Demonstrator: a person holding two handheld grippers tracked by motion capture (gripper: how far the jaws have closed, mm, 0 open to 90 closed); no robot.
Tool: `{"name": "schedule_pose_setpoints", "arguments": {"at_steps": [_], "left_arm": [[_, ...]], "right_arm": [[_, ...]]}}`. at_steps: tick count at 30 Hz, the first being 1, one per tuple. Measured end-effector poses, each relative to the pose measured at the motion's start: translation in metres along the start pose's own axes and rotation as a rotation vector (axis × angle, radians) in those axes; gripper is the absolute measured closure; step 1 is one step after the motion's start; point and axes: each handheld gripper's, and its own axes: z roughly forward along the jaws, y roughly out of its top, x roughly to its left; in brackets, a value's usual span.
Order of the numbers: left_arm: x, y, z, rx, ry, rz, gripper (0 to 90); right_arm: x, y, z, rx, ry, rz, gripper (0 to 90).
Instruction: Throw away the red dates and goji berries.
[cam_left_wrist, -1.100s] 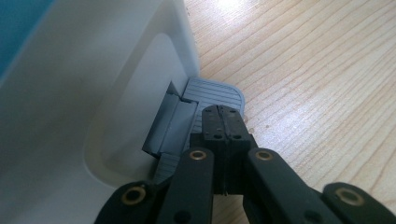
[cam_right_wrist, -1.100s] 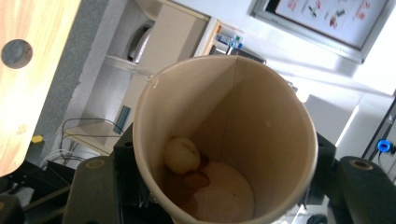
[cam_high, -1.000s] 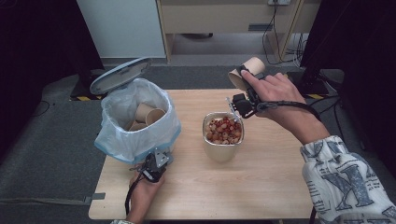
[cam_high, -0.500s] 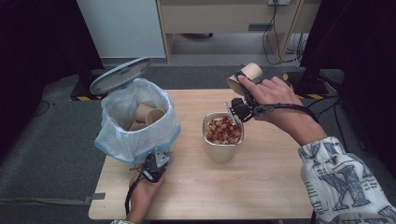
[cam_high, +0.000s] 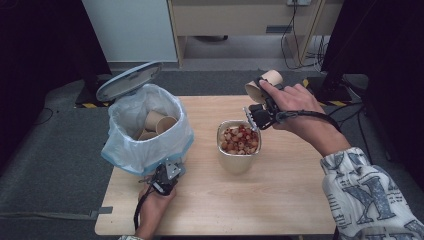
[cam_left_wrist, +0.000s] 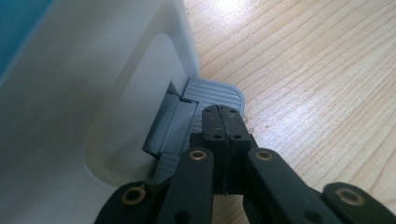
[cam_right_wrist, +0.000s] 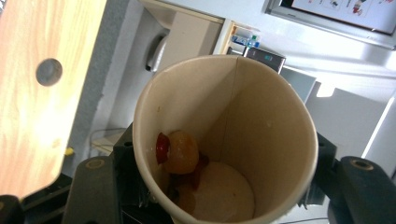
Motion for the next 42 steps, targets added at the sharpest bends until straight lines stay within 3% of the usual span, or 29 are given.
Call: {"name": "schedule_pose_setpoints", "arguments": {"at_steps": [8, 13, 31, 42], "left_arm": [[0.000, 0.000, 0.000, -0.001, -0.001, -0.001, 89.8], [0.000, 0.000, 0.000, 0.000, 0.000, -0.001, 89.8], [0.000, 0.000, 0.000, -0.003, -0.002, -0.005, 89.8], [0.000, 0.000, 0.000, -0.001, -0.002, -0.003, 89.8]], "right_arm": [[0.005, -0.006, 0.001, -0.022, 0.029, 0.092, 36.0], [0.005, -0.014, 0.002, -0.075, 0.054, 0.228, 36.1], [0.015, -0.044, 0.006, -0.209, 0.207, 0.585, 36.0], [0.024, -0.068, 0.005, -0.237, 0.249, 0.705, 36.0]]}}
